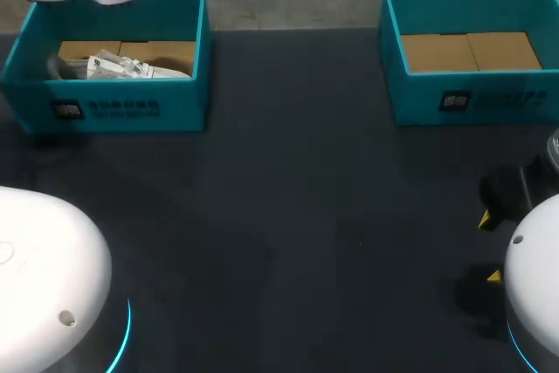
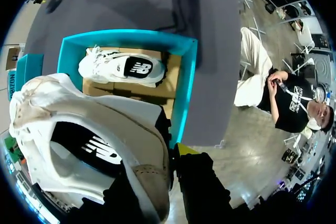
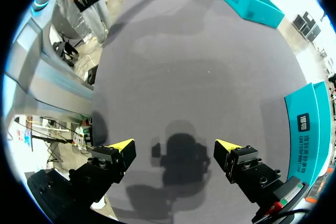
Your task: Take the shoe out of the shoebox, open the shoe tongue, remove and reinsert the insole, then place the shoe into the shoebox
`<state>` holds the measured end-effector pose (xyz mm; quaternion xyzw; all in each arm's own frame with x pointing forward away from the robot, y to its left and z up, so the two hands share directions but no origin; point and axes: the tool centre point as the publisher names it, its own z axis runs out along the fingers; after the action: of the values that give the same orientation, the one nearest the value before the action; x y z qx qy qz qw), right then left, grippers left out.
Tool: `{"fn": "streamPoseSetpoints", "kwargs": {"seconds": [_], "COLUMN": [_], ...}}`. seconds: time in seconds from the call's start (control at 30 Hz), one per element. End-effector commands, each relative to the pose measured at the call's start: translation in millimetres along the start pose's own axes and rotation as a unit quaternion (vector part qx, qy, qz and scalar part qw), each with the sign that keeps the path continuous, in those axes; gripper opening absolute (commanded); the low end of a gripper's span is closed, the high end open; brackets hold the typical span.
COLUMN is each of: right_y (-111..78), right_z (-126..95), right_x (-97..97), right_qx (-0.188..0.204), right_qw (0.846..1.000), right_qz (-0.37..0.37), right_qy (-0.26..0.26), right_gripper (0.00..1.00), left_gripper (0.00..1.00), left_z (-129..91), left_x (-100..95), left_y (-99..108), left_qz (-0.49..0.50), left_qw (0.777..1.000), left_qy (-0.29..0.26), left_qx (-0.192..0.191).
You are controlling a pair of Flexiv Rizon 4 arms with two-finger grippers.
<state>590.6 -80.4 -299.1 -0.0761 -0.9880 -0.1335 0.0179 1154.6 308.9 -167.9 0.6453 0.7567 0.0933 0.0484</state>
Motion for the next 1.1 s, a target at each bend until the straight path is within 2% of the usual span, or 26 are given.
{"fn": "streamPoseSetpoints", "kwargs": {"seconds": [0.03,0.3,0.4,0.63,1.1], "right_y": [-0.5,-0.5,-0.5,-0.5,-0.5], "right_z": [1,1,1,1,1], "right_x": [1.7,1.7,1.7,1.7,1.7], "right_qx": [0.001,0.001,0.001,0.001,0.001], "right_qw": [1.000,1.000,1.000,1.000,1.000], "right_qz": [0.000,0.000,0.000,0.000,0.000], "right_qy": [-0.001,-0.001,-0.001,-0.001,-0.001], "right_gripper": [1.00,1.00,1.00,1.00,1.00], "left_gripper": [0.00,0.00,0.00,0.00,0.00], "left_z": [4,29,40,63,90], "left_x": [-4.7,-5.8,-6.7,-8.2,2.9], "left_y": [6,23,23,13,-10], "left_qz": [0.014,0.021,0.015,0.023,0.034], "left_qw": [1.000,0.998,0.998,0.996,0.994], "left_qy": [-0.007,0.012,0.030,0.047,0.058], "left_qx": [0.022,0.053,0.053,0.070,0.087]}}
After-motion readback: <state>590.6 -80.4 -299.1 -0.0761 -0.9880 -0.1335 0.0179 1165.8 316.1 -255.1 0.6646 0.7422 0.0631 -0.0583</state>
